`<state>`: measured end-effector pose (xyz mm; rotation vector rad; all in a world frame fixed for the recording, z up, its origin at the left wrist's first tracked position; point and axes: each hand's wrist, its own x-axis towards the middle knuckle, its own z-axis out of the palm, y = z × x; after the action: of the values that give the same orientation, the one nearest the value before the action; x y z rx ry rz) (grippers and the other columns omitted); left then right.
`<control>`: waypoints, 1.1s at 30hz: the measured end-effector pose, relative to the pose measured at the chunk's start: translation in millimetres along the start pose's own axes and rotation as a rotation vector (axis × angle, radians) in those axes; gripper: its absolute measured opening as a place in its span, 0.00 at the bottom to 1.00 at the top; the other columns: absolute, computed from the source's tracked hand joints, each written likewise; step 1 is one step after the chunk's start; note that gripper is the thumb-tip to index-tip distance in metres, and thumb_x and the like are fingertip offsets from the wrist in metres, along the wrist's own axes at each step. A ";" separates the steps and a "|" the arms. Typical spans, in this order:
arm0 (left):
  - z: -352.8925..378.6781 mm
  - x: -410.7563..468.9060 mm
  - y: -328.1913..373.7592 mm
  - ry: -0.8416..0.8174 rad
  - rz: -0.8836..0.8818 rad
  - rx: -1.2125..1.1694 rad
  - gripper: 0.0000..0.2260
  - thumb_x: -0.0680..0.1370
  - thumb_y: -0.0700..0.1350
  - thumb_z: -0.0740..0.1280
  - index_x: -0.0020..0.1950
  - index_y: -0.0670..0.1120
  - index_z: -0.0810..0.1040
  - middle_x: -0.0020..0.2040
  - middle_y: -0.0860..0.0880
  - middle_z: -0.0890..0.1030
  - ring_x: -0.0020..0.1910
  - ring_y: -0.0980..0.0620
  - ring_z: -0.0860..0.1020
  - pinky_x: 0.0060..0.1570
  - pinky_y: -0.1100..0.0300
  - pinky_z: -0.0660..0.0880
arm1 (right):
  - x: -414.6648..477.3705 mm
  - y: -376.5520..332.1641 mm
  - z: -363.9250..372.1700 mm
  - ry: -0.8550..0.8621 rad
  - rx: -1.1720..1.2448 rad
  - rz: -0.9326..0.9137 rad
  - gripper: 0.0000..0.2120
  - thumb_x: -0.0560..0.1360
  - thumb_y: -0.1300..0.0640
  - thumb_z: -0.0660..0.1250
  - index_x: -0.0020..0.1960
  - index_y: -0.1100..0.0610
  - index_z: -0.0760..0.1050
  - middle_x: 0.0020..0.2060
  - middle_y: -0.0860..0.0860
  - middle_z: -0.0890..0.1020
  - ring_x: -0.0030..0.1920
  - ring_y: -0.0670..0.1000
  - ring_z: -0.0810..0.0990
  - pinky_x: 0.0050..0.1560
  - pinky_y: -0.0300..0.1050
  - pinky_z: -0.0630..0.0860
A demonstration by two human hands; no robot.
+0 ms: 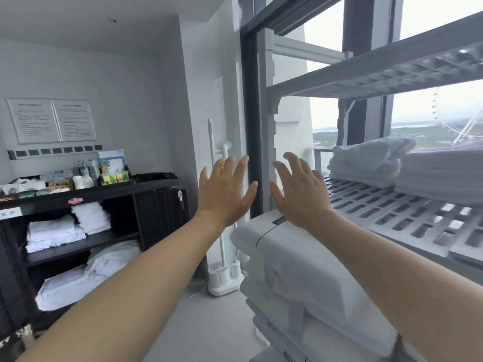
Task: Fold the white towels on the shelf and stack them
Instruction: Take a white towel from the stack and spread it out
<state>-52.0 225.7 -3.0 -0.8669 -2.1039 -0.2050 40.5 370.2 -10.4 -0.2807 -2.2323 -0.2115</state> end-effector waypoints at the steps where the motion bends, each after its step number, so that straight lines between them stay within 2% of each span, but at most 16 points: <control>1: 9.8 11.6 13.9 0.004 0.018 -0.021 0.27 0.78 0.60 0.48 0.74 0.50 0.56 0.72 0.47 0.64 0.70 0.46 0.62 0.66 0.42 0.63 | 2.2 18.7 4.4 -0.004 -0.024 0.003 0.21 0.78 0.45 0.52 0.67 0.54 0.63 0.69 0.54 0.63 0.65 0.56 0.66 0.58 0.56 0.69; 4: 37.2 46.4 58.0 0.023 0.072 -0.070 0.26 0.78 0.59 0.48 0.74 0.49 0.57 0.71 0.46 0.65 0.68 0.45 0.64 0.61 0.45 0.67 | 8.6 75.2 15.2 -0.022 -0.075 0.035 0.22 0.77 0.46 0.53 0.67 0.55 0.64 0.69 0.54 0.63 0.64 0.55 0.66 0.54 0.56 0.70; 7: 63.6 80.2 102.3 0.030 0.097 -0.106 0.26 0.78 0.59 0.48 0.74 0.50 0.55 0.71 0.46 0.64 0.67 0.44 0.65 0.61 0.45 0.68 | 15.2 129.2 23.4 -0.023 -0.117 0.072 0.22 0.77 0.46 0.54 0.67 0.55 0.64 0.68 0.54 0.63 0.63 0.56 0.68 0.50 0.56 0.72; 15: 125.4 138.6 184.2 0.066 0.167 -0.198 0.27 0.77 0.60 0.50 0.73 0.49 0.57 0.69 0.46 0.66 0.66 0.45 0.66 0.62 0.43 0.66 | 21.0 227.7 42.7 -0.026 -0.166 0.137 0.21 0.77 0.46 0.56 0.66 0.55 0.65 0.68 0.55 0.64 0.62 0.58 0.69 0.53 0.58 0.73; 25: 195.1 190.4 215.1 0.071 0.232 -0.284 0.27 0.77 0.60 0.50 0.73 0.49 0.56 0.70 0.46 0.66 0.67 0.45 0.65 0.63 0.43 0.66 | 42.5 278.9 87.9 -0.090 -0.256 0.214 0.22 0.77 0.45 0.55 0.68 0.55 0.63 0.69 0.55 0.61 0.64 0.57 0.67 0.54 0.55 0.73; 33: 262.2 255.6 214.2 0.050 0.347 -0.367 0.28 0.75 0.54 0.57 0.73 0.49 0.56 0.70 0.46 0.64 0.66 0.44 0.64 0.60 0.46 0.67 | 85.0 310.3 140.2 -0.123 -0.388 0.304 0.21 0.77 0.46 0.55 0.66 0.56 0.64 0.69 0.56 0.61 0.63 0.58 0.68 0.52 0.58 0.74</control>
<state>-187.8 627.5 -11.0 -1.4108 -1.8603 -0.4309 -30.9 713.8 -13.9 -0.8550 -2.2213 -0.4724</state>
